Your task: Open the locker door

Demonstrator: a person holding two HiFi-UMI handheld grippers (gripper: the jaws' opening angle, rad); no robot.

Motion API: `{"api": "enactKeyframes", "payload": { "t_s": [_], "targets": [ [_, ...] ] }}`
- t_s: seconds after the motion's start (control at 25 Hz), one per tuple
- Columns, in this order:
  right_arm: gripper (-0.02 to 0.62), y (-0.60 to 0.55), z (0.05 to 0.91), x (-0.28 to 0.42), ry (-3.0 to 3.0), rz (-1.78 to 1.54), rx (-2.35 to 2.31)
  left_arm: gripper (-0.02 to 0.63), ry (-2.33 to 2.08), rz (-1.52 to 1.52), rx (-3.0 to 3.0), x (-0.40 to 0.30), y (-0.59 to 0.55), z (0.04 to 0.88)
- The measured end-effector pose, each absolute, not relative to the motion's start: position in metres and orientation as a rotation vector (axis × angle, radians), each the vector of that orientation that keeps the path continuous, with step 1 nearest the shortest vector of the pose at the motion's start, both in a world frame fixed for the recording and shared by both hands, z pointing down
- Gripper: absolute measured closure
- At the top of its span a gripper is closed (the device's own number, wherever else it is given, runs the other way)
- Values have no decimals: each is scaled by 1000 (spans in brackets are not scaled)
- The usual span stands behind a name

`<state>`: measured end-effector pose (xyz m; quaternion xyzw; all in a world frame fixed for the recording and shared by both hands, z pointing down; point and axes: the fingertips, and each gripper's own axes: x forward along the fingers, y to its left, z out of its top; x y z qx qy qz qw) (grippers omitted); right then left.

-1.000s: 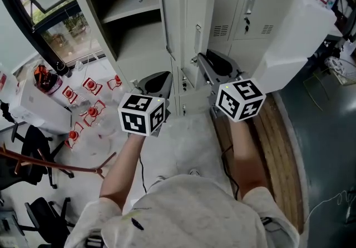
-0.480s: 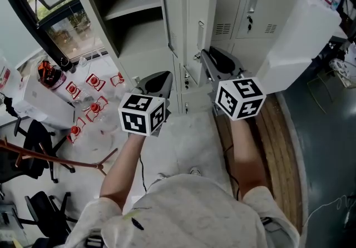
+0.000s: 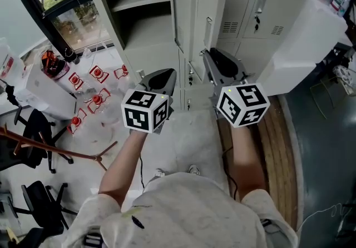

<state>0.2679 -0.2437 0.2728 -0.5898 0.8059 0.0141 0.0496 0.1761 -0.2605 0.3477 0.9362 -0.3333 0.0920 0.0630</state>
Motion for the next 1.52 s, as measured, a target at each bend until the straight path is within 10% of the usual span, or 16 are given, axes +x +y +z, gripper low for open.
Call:
{"api": "enactKeyframes", "payload": {
  "t_s": [1.52],
  "targets": [
    [592,-277,306,127,2730,-64,-1515,601,-1509,127,2591,16,-282,333]
  ]
}}
